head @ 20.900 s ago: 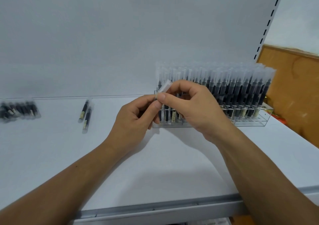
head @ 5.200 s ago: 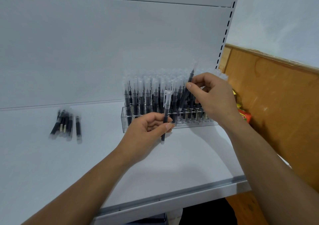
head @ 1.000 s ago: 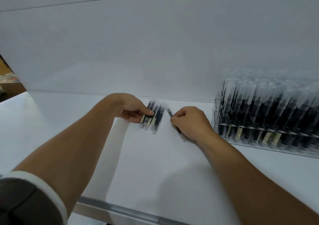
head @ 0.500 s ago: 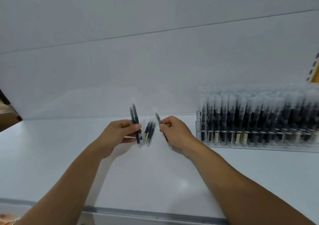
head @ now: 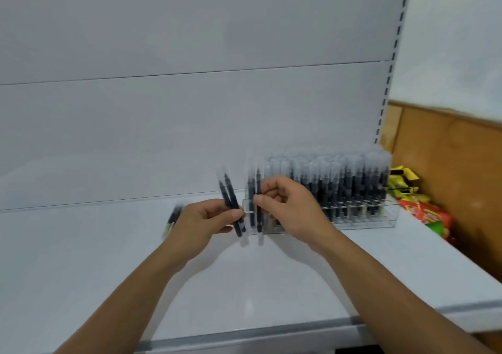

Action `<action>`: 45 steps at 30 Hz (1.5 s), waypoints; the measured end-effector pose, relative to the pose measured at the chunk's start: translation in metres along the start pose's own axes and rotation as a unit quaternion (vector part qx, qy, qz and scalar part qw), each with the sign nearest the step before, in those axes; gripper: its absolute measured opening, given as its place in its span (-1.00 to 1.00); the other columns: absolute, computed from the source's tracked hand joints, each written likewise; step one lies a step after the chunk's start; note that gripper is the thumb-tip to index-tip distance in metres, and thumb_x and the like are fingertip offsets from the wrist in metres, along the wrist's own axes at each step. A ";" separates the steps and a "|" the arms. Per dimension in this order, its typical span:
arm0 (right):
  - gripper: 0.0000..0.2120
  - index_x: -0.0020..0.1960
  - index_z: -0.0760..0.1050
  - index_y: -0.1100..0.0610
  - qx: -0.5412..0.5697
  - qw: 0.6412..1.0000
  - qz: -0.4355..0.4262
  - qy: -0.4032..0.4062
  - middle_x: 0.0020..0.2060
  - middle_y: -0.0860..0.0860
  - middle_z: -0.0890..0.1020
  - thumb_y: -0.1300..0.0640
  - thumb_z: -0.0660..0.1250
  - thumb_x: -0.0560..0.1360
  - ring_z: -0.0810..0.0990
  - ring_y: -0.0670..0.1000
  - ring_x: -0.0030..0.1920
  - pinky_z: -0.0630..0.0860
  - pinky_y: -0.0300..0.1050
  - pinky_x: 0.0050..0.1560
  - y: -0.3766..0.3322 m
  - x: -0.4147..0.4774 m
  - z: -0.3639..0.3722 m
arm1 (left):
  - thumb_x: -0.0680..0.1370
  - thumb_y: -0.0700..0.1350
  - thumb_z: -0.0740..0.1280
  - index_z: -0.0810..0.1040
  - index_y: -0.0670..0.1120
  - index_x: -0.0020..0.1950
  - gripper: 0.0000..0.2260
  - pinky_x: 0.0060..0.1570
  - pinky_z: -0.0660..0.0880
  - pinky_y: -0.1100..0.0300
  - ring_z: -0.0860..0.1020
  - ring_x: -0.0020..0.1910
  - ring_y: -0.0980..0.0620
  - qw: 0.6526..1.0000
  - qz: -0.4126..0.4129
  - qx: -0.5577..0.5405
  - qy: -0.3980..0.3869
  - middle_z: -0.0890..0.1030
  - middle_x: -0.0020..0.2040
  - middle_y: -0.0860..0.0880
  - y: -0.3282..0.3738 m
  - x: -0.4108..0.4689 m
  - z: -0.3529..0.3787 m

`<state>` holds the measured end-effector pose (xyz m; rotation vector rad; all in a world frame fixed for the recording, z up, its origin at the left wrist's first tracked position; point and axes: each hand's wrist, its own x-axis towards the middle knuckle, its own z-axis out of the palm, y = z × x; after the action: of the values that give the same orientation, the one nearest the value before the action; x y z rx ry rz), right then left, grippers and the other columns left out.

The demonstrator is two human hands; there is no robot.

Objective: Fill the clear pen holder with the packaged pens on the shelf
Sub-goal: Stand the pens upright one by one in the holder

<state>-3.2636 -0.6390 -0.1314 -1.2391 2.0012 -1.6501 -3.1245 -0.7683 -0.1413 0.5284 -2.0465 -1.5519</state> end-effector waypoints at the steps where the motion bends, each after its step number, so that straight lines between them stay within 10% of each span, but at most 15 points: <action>1: -0.92 -0.04 0.54 0.06 -0.005 1.000 0.001 0.009 -0.18 -0.01 0.58 0.13 0.43 0.50 0.50 -0.09 -0.22 0.51 -0.27 -0.16 0.004 -0.004 -0.012 | 0.50 -0.15 0.41 0.69 -0.10 -0.06 -0.92 -0.06 0.58 0.25 0.67 -0.08 0.08 1.000 0.006 -0.009 -0.013 0.72 -0.09 -0.02 0.001 0.003 0.013; 18: -0.87 -0.10 0.53 -0.02 -0.060 0.977 -0.017 0.203 -0.21 -0.04 0.60 0.17 0.45 0.49 0.57 -0.07 -0.18 0.59 -0.11 -0.07 0.035 -0.019 -0.142 | 0.49 -0.23 0.42 0.68 -0.16 -0.12 -0.96 0.01 0.60 0.03 0.66 -0.05 -0.19 0.988 -0.006 -0.115 -0.105 0.69 -0.14 -0.19 -0.004 0.028 0.141; 23: -0.84 -0.11 0.52 -0.05 -0.066 0.976 -0.027 0.207 -0.22 -0.05 0.60 0.17 0.45 0.49 0.56 -0.06 -0.18 0.61 -0.05 -0.04 0.038 -0.008 -0.144 | 0.50 -0.26 0.39 0.66 -0.20 -0.02 -0.90 -0.17 0.56 0.33 0.68 -0.14 0.02 0.989 -0.004 -0.103 -0.108 0.71 -0.14 -0.12 -0.009 0.029 0.142; 45: -0.96 -0.10 0.61 -0.01 -0.217 0.956 0.015 0.195 -0.28 -0.14 0.61 0.03 0.42 0.50 0.55 -0.16 -0.23 0.49 -0.25 -0.21 0.055 -0.023 -0.122 | 0.50 -0.37 0.36 0.61 -0.35 0.03 -0.87 -0.29 0.51 0.40 0.61 -0.33 0.12 0.983 0.000 -0.131 -0.130 0.63 -0.11 -0.34 -0.009 0.027 0.144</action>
<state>-3.3549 -0.5407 -0.1489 -1.0541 2.7227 -1.5895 -3.2337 -0.6760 -0.1760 0.2367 -1.9772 -1.9395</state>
